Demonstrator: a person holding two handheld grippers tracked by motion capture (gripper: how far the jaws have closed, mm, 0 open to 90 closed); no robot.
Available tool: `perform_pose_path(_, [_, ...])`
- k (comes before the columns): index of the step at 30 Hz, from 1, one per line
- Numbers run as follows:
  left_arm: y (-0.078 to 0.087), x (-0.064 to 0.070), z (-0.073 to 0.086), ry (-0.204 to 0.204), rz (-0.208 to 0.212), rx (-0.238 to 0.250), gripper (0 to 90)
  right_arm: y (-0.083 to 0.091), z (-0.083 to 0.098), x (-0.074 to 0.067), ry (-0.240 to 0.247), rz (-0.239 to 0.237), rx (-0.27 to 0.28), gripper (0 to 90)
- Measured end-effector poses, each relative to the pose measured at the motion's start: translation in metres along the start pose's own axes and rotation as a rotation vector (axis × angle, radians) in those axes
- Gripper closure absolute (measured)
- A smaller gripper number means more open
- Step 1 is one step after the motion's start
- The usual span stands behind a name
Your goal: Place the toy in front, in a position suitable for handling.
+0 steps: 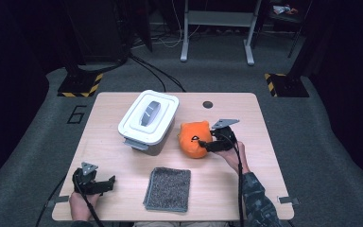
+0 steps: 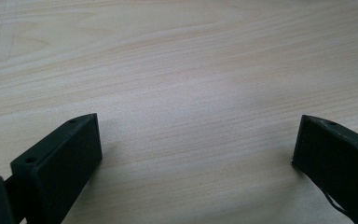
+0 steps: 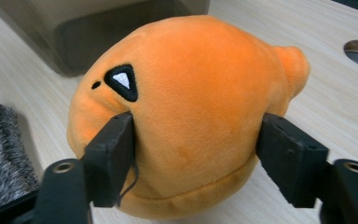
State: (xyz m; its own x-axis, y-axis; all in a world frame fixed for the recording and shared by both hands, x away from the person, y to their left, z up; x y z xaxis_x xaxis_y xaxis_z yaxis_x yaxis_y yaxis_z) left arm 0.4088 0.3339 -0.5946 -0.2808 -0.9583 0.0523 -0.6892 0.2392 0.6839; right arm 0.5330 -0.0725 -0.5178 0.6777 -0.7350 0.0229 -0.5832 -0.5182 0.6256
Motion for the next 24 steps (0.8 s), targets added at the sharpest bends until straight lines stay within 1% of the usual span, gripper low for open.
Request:
perform_pose_path(2, [0.0, 0.0, 0.0, 0.001, 0.001, 0.0, 0.7, 0.005, -0.002, 0.0, -0.01, 0.015, 0.014, 25.5])
perform_pose_path(4, [0.0, 0.0, 0.0, 0.0, 0.0, 0.0, 0.7, 0.011, -0.002, 0.002, -0.011, 0.041, 0.009, 21.3])
perform_pose_path(5, [0.0, 0.0, 0.0, 0.001, 0.0, 0.0, 0.7, 0.013, -0.002, 0.001, -0.032, 0.042, 0.013, 19.8])
perform_pose_path(7, [0.0, 0.0, 0.0, 0.002, 0.001, 0.0, 0.7, 0.018, -0.001, 0.002, -0.034, 0.057, 0.009, 16.7])
perform_pose_path(8, [0.0, 0.0, 0.0, 0.001, 0.0, 0.0, 0.7, 0.022, -0.001, 0.002, -0.048, 0.054, 0.013, 15.0])
perform_pose_path(10, [0.0, 0.0, 0.0, 0.001, 0.0, 0.0, 0.7, 0.028, -0.001, 0.002, -0.053, 0.061, 0.016, 14.1])
perform_pose_path(13, [0.0, 0.0, 0.0, 0.002, 0.001, 0.0, 0.7, 0.039, 0.0, -0.001, -0.069, 0.053, 0.027, 12.7])
perform_pose_path(15, [0.0, 0.0, 0.0, 0.001, 0.0, 0.0, 0.7, 0.046, 0.001, -0.004, -0.07, 0.058, 0.039, 12.3])
perform_pose_path(21, [0.0, 0.0, 0.0, 0.002, 0.0, 0.001, 0.7, 0.059, 0.011, -0.015, -0.055, 0.057, 0.033, 9.7])
perform_pose_path(24, [0.0, 0.0, 0.0, 0.003, 0.001, 0.001, 0.7, 0.064, 0.018, -0.022, -0.057, 0.053, 0.027, 9.1])
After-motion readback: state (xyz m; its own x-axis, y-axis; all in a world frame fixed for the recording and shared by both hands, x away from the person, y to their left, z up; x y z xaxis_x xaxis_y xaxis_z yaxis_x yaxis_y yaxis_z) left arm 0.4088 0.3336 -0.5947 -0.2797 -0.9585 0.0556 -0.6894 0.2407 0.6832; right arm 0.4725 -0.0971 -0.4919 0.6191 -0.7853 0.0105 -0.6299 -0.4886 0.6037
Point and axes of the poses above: each handheld gripper's, and its own axes: y roughly backward along the jaws, z roughly out of its underside, x roughly to its right, the point moved 9 cm from there along -y, roughly forward along the jaws, and after that the axes turned 5 degrees about z, right-handed, at the moved point
